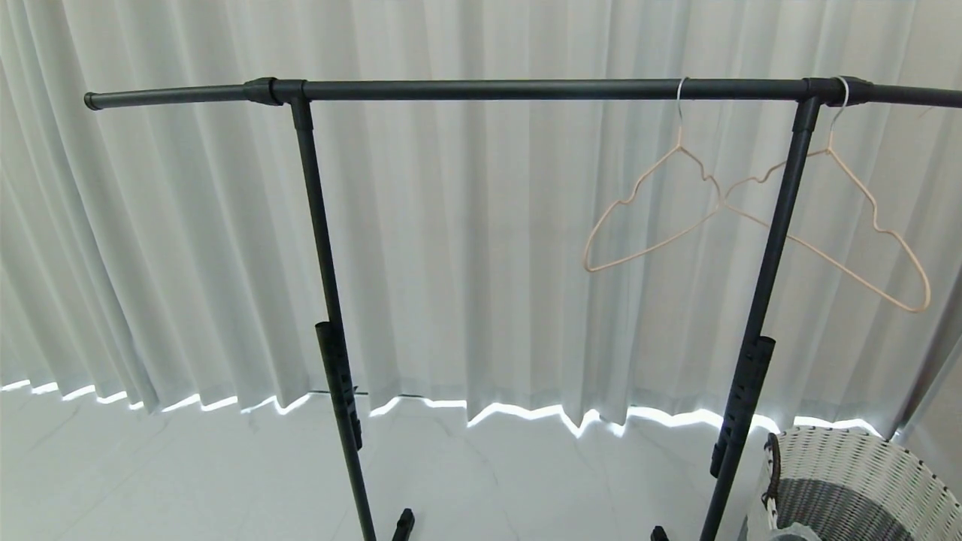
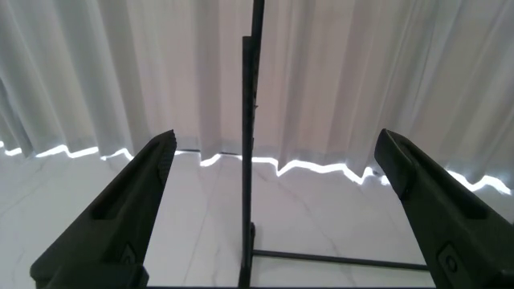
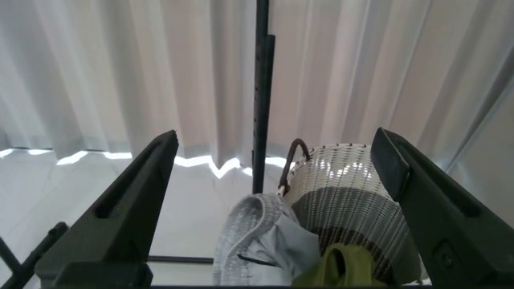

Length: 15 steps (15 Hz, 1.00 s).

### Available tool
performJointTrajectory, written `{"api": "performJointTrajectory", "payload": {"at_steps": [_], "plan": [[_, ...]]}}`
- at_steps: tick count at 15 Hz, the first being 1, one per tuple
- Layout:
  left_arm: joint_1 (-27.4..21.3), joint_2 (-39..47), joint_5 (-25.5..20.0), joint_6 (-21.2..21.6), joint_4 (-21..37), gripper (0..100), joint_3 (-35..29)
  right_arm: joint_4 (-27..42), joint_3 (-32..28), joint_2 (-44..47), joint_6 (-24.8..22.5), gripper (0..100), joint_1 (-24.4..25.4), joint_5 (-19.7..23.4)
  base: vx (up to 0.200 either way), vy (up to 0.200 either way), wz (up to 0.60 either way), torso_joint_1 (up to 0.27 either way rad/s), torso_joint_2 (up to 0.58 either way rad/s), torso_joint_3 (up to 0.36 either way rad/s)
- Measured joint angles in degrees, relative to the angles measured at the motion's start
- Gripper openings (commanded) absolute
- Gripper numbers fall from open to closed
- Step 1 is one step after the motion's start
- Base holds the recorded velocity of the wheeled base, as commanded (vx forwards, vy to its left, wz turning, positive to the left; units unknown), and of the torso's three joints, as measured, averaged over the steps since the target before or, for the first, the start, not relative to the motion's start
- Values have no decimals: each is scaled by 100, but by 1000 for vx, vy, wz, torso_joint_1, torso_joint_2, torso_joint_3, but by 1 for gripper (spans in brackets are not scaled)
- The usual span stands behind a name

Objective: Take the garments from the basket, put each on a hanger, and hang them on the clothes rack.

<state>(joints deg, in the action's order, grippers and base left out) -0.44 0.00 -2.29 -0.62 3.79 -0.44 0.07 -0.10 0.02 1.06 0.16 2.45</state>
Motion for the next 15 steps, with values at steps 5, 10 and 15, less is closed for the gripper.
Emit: {"api": "performJointTrajectory", "payload": {"at_steps": [5, 10, 15], "plan": [[6, 0, 0, -4, -2, 100, 0, 6, 0, 0, 2, 100, 6, -5, 0, -200, 0, 2, 3, 0], [4, 0, 0, 0, 0, 100, 0, 0, 0, 0, 0, 100, 0, -10, 0, -80, 0, 2, 2, 0], [2, 0, 0, 9, 0, 100, 0, 2, 0, 0, 0, 100, 0, -11, 0, 0, 0, -3, 10, 7]]}}
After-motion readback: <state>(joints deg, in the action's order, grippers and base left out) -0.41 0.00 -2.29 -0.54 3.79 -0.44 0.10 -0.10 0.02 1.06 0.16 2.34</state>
